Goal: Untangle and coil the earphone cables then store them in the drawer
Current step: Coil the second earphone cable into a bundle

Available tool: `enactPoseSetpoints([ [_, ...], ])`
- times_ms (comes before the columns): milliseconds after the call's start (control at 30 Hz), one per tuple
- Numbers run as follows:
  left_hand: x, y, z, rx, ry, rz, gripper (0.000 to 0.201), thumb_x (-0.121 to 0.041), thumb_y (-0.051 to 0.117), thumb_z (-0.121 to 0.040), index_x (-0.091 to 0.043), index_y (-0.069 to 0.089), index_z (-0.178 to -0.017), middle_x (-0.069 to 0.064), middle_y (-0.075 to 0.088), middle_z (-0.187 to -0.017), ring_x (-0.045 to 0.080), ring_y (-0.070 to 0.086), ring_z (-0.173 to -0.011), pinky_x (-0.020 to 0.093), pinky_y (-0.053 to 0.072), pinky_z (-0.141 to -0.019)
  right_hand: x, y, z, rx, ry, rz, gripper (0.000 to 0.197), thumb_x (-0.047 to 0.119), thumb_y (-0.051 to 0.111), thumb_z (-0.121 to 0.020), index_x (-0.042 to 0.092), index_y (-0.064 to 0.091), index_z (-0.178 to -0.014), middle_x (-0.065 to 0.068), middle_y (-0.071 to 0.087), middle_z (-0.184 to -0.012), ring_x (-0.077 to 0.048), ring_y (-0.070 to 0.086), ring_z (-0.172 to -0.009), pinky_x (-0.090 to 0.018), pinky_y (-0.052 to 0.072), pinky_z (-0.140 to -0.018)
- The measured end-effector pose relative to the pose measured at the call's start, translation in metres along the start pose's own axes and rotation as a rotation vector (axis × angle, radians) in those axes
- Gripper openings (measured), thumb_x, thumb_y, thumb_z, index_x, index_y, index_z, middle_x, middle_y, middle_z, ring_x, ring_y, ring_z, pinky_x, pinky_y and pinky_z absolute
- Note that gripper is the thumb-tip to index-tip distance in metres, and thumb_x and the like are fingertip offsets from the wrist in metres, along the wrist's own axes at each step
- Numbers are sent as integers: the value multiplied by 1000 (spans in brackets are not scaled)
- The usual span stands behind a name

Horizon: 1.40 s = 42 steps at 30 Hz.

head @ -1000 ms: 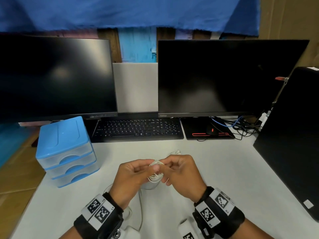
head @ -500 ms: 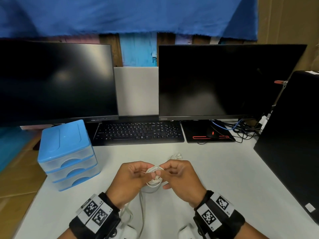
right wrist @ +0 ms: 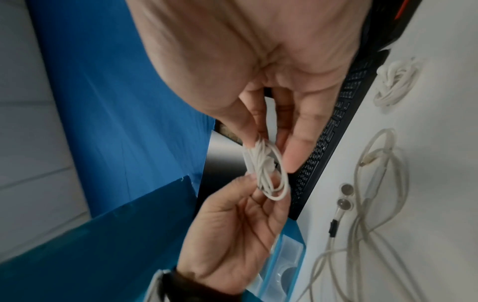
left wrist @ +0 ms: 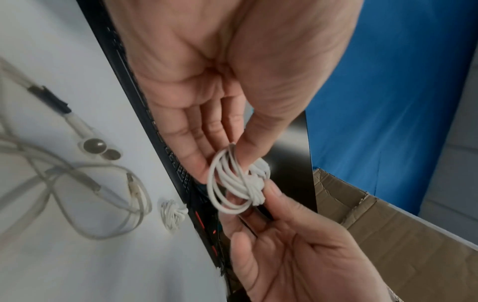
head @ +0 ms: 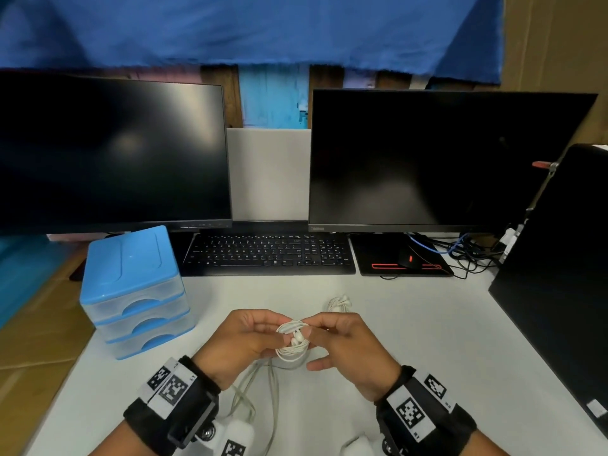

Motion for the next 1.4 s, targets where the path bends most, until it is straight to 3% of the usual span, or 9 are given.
enactPoseSetpoints([
  [233, 1, 9, 3, 104, -50, 179, 42, 11, 66, -74, -4, 67, -113, 25, 69, -97, 28, 72, -79, 33, 59, -69, -1, -10, 1, 16, 76, -200, 11, 6, 66, -89, 4, 68, -99, -12, 70, -90, -18, 64, -73, -26, 55, -60],
  [400, 8, 13, 7, 172, -127, 350, 34, 10, 63, -74, -4, 73, -103, 30, 68, -109, 35, 72, -89, 37, 61, -75, 0, -4, 0, 171, 47, -281, 30, 11, 70, -82, 9, 64, -111, -14, 69, -94, -22, 63, -80, -28, 55, -59],
  [600, 15, 19, 1, 30, -99, 439, 42, 8, 67, -67, 0, 68, -108, 26, 70, -107, 32, 73, -87, 34, 62, -73, 0, -10, -2, 80, 9, -2, 23, -2, 61, -87, 9, 60, -107, -14, 63, -87, -19, 64, -77, -32, 57, -60],
  [733, 10, 11, -3, -36, -64, 494, 44, 6, 65, -69, 3, 65, -113, 25, 70, -109, 30, 72, -91, 33, 58, -84, -18, 9, 5, 94, 83, 150, 15, 6, 67, -84, 12, 61, -96, -6, 63, -77, -16, 65, -67, -32, 54, -62],
  [867, 5, 9, 2, -37, -39, 377, 40, 1, 68, -68, 3, 69, -107, 22, 73, -103, 26, 74, -87, 28, 61, -75, -6, 12, 6, -23, -134, 210, 33, 13, 74, -80, 28, 61, -107, 8, 64, -94, -7, 63, -71, -24, 54, -63],
  [1000, 4, 10, 3, -71, -7, 265, 26, 1, 67, -79, 1, 72, -105, 18, 75, -100, 25, 73, -84, 28, 60, -74, 12, 1, 12, -182, -360, 292, 45, 37, 74, -76, 43, 56, -116, 16, 59, -113, -9, 62, -97, -29, 59, -68],
  [1133, 5, 12, 5, -121, 2, 258, 27, -2, 71, -76, 0, 73, -103, 19, 74, -101, 29, 72, -89, 32, 60, -79, 9, -3, 8, -251, -330, 200, 32, 27, 79, -77, 37, 64, -103, 11, 66, -100, -13, 68, -87, -34, 61, -68],
  [1267, 8, 17, 4, -13, -99, 416, 40, -10, 71, -71, 1, 70, -110, 19, 73, -106, 23, 73, -87, 28, 60, -78, 7, -7, 2, -173, -284, -14, 18, -2, 72, -83, 9, 71, -98, -14, 73, -96, -19, 68, -78, -31, 58, -61],
  [1400, 11, 25, 7, 111, -173, 498, 33, -11, 64, -82, -4, 70, -114, 14, 72, -110, 20, 71, -90, 29, 58, -83, 1, -8, -2, -25, -72, -290, 13, 0, 66, -86, 8, 70, -96, -14, 74, -93, -20, 69, -79, -29, 54, -62],
])
Point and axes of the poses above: each hand's wrist, its own z-axis away from the middle knuckle, its own y-axis out of the palm, x = y × z, the point moved 6 cm from there along -z, towards the middle knuckle
